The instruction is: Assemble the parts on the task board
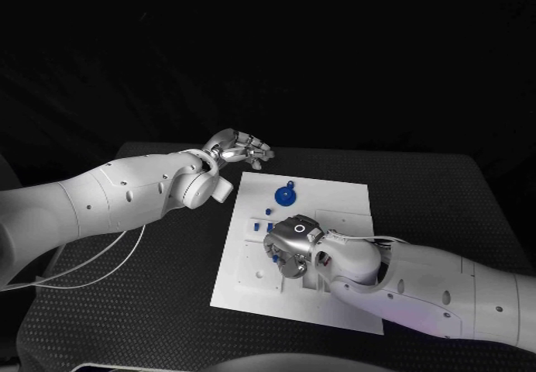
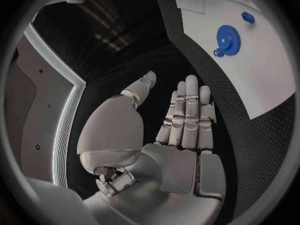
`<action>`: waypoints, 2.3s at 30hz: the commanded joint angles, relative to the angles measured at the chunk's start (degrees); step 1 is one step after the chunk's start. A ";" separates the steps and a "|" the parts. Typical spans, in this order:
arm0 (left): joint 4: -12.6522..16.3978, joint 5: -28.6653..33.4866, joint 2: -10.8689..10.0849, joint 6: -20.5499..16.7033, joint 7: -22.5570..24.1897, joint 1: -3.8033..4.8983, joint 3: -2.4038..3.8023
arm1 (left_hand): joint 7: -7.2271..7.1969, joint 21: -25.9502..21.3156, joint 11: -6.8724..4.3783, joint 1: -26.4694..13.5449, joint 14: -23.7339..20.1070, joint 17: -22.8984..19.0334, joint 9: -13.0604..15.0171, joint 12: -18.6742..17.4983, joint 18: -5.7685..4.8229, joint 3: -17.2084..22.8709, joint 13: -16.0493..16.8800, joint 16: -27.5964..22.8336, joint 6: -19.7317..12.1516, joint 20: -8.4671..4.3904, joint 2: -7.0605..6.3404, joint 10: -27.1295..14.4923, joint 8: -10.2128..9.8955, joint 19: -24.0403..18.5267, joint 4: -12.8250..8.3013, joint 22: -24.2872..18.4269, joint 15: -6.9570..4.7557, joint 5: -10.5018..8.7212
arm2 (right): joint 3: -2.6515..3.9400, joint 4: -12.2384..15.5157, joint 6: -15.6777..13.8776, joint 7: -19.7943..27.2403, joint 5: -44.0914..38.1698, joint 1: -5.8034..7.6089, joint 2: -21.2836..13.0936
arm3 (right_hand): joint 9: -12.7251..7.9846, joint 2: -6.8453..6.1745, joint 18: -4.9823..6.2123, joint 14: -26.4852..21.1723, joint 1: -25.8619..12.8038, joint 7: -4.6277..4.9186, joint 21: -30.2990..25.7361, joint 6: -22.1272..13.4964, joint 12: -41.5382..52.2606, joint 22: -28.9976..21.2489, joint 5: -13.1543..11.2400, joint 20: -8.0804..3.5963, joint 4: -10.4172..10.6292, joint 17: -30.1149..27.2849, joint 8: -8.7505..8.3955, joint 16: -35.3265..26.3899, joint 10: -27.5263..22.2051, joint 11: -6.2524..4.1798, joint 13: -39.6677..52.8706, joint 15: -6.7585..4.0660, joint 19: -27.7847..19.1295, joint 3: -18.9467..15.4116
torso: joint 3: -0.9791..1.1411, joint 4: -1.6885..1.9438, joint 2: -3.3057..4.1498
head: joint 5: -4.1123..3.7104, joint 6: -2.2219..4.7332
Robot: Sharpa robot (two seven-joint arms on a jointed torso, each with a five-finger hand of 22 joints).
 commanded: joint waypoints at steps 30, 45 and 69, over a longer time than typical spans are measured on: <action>0.11 0.33 -0.36 0.57 0.36 0.08 0.04 | -0.03 -0.46 0.00 -0.07 -0.25 0.21 -0.08 0.03 0.54 -0.06 -0.09 -0.26 -0.55 0.18 0.27 -0.40 0.44 -0.27 0.36 0.16 0.32 -0.03 | -0.34 -0.35 -1.36 -0.75 2.95 -0.23 -1.08 | -1.65 -3.42 0.83 -1.28 -2.20 4.44 0.45 -9.81 -6.50 1.20 0.16 0.64 -1.57 0.15 -5.73 0.07 -10.12 3.96 -2.32 3.43 -2.72 -4.78 | 0.02 -0.03 -0.08 | -0.26 0.09; -0.34 0.34 -0.33 0.69 0.46 0.07 0.02 | -0.03 -0.49 -0.01 -0.03 -0.24 0.26 -0.09 0.04 0.54 -0.04 -0.10 -0.29 -0.58 0.17 0.28 -0.40 0.46 -0.26 0.39 0.19 0.32 -0.03 | -0.19 3.80 -4.84 -0.44 4.13 3.02 -5.92 | -1.36 -3.55 0.83 -1.30 -2.29 4.40 0.60 -9.82 -5.78 1.16 -0.29 0.73 -2.19 0.34 -5.30 0.50 -10.16 4.00 -2.59 3.43 -2.81 -4.93 | 0.05 0.01 -0.07 | -0.75 0.96; -1.00 0.34 -0.22 1.28 0.70 0.04 -0.07 | -0.05 -0.56 -0.04 0.10 -0.25 0.37 -0.09 0.11 0.54 -0.02 -0.10 -0.36 -0.54 0.18 0.31 -0.33 0.56 -0.29 0.37 0.26 0.32 -0.03 | 2.49 4.13 3.04 1.87 11.57 6.11 -18.67 | -2.03 -3.29 0.83 -1.53 -4.38 1.26 1.81 -12.17 -6.73 1.07 -0.39 0.92 -0.65 -0.69 -5.73 0.82 -11.38 3.91 -5.20 3.46 -4.43 -10.08 | 0.11 -0.26 -0.06 | -1.61 2.78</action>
